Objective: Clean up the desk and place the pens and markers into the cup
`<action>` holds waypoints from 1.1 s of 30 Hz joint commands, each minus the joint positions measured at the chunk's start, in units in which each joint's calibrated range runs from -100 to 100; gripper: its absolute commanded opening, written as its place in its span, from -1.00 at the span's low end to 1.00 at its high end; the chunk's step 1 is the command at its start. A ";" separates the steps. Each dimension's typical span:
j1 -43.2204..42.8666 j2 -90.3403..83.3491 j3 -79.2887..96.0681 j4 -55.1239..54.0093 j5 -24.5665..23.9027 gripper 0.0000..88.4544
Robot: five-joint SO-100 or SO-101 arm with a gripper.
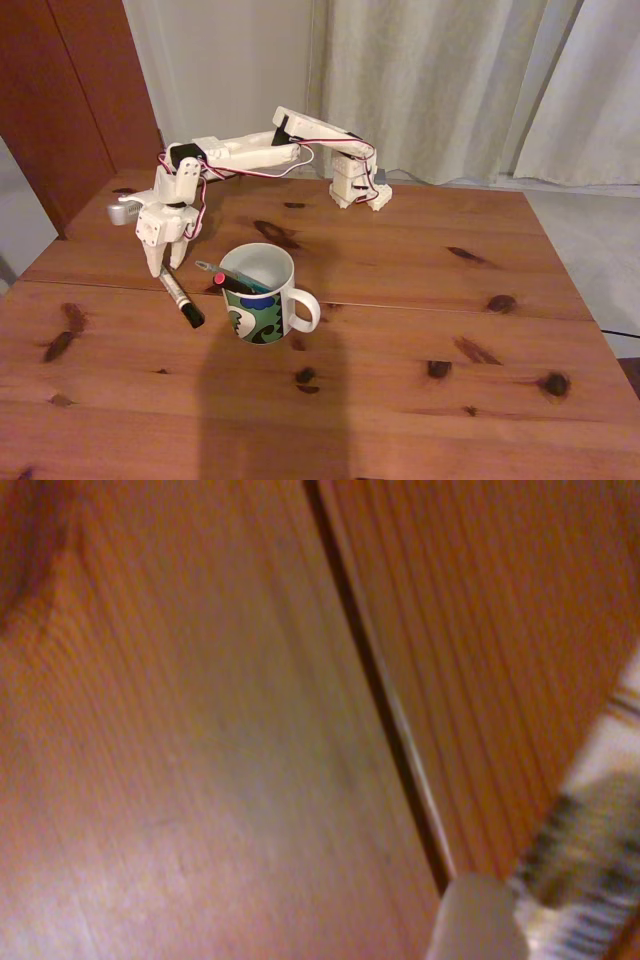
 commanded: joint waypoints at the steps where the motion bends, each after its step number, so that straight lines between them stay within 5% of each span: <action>1: 0.08 -0.53 -0.25 -1.22 0.22 -0.65; 19: 1.69 1.70 -0.88 -1.22 2.69 -0.65; 24: 1.69 1.45 -0.88 -1.22 2.69 -1.00; 33: 1.69 1.21 -0.88 -1.22 2.53 -0.97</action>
